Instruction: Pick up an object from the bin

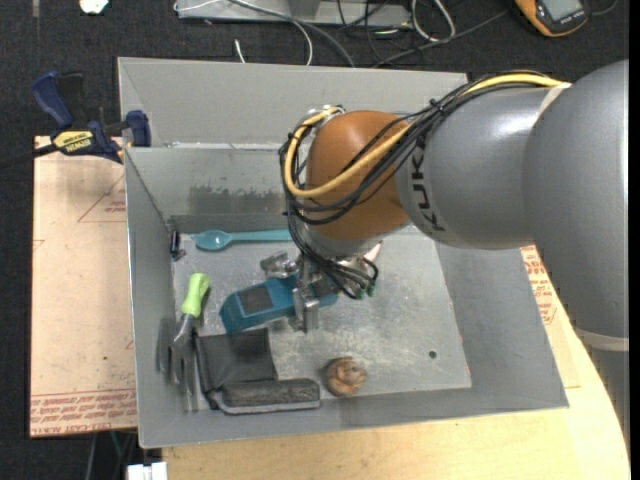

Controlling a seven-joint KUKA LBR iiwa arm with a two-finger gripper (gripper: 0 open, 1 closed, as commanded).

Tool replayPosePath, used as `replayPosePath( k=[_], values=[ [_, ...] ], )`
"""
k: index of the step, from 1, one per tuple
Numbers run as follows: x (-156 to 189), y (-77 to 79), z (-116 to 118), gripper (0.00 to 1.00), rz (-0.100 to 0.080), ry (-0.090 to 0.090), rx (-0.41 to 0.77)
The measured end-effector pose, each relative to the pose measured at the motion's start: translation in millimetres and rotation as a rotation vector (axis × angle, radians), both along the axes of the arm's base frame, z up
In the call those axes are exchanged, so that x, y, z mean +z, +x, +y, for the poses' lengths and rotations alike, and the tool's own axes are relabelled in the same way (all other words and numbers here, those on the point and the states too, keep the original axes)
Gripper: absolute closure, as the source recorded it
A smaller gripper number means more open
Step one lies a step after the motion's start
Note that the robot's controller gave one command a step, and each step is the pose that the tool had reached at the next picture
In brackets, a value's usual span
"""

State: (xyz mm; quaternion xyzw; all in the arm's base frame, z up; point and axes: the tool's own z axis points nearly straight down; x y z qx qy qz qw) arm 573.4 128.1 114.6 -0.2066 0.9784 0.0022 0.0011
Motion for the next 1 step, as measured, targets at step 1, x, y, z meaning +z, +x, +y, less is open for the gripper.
replayPosePath(
  k=[1],
  values=[
    [26.5,2.2,0.5,1.00,-0.008,0.001,0.000]
  ],
)
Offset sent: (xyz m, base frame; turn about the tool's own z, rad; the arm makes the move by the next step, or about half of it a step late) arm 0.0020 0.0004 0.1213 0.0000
